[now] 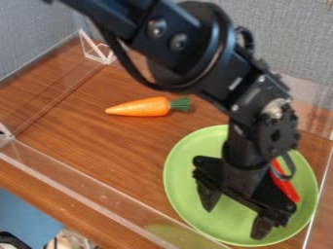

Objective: Put the carrot on the green plate

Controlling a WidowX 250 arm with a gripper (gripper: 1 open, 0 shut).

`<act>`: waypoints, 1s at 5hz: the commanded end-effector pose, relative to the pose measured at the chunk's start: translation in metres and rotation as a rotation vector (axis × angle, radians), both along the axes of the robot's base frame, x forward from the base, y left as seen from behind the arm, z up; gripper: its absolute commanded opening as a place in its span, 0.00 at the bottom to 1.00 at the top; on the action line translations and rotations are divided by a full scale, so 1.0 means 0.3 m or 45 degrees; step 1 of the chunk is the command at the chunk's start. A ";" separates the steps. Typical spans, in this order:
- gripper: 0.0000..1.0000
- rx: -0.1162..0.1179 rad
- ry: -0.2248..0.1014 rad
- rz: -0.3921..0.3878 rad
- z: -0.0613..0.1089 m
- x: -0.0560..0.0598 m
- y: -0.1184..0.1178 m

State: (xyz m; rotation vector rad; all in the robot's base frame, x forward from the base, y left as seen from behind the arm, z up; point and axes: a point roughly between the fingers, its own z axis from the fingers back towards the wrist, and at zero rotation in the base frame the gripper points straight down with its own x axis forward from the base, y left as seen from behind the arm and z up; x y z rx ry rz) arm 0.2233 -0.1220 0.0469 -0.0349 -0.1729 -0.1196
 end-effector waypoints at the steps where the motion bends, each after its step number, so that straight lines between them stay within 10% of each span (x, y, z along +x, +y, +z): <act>1: 1.00 0.012 -0.068 0.000 0.018 0.029 0.022; 5: 1.00 0.081 -0.159 0.002 0.075 0.073 -0.015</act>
